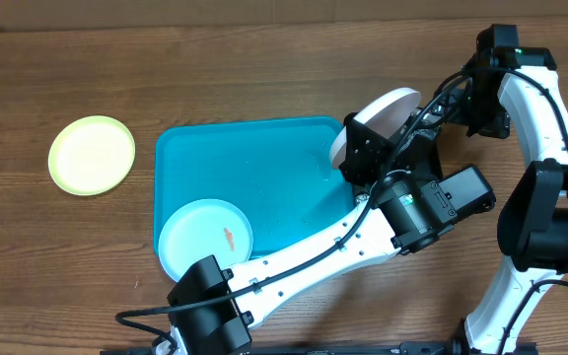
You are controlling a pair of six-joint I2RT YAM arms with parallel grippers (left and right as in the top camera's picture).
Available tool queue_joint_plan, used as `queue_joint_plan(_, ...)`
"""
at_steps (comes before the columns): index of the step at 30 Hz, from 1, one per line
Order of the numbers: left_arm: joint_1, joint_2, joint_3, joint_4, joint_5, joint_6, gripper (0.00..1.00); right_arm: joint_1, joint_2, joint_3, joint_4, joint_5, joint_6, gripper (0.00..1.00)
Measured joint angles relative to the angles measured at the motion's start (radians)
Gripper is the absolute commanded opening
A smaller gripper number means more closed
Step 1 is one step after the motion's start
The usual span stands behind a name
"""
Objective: Clean dirty plates on tray and stack at the side
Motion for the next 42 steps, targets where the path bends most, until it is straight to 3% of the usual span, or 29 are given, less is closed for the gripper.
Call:
queue_joint_plan(16, 0.000, 0.000, 0.002, 0.022, -0.002, 0.000, 0.04, 0.000, 0.000, 0.000, 0.000, 0.000, 0.000, 1.00)
queue_joint_plan(24, 0.005, 0.000, 0.002, 0.022, 0.109, -0.037, 0.04, 0.000, 0.000, 0.000, 0.000, 0.000, 0.000, 1.00)
queue_joint_plan(33, 0.112, 0.000, 0.002, 0.021, 0.508, -0.124, 0.04, 0.000, 0.000, 0.000, -0.001, 0.000, 0.000, 1.00)
queue_joint_plan(42, 0.365, 0.000, 0.002, -0.030, 1.049, -0.179, 0.04, 0.000, 0.000, 0.000, 0.000, 0.000, 0.001, 1.00)
